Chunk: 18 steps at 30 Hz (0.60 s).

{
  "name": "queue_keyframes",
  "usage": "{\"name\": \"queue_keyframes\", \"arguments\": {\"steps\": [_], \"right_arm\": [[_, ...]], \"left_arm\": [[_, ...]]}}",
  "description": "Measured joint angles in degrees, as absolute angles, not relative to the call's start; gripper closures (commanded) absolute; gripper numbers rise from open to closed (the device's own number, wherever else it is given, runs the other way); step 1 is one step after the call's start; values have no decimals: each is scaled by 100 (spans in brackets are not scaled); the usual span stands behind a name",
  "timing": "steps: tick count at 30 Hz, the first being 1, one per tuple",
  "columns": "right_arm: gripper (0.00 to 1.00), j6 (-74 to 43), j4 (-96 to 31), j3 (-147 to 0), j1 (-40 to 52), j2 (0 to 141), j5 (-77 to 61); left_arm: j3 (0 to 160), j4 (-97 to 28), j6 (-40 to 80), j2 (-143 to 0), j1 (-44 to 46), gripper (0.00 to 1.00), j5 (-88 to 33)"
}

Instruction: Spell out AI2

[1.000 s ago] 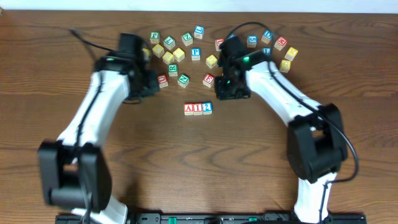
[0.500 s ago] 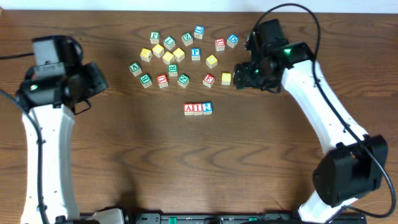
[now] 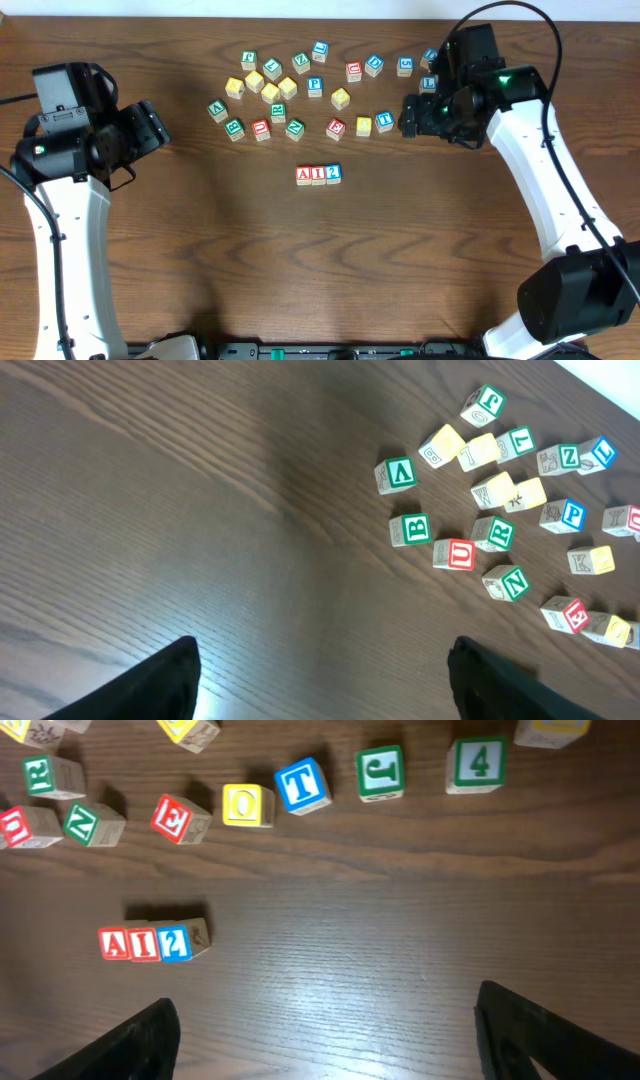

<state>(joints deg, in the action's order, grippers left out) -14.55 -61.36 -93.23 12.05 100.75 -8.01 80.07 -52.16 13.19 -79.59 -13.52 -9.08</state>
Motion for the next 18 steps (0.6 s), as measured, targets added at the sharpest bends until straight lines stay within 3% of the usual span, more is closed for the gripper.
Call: {"name": "queue_keyframes", "arguments": {"steps": [17, 18], "right_arm": [[1, -1441, -6058, -9323, 1164, 10075, -790], [1, -1439, -6058, -9323, 1164, 10075, -790]], "left_arm": [[8007, -5251, 1310, -7959, -1352, 16, -906], [8007, -5251, 1310, -7959, -1352, 3, -906]]}}
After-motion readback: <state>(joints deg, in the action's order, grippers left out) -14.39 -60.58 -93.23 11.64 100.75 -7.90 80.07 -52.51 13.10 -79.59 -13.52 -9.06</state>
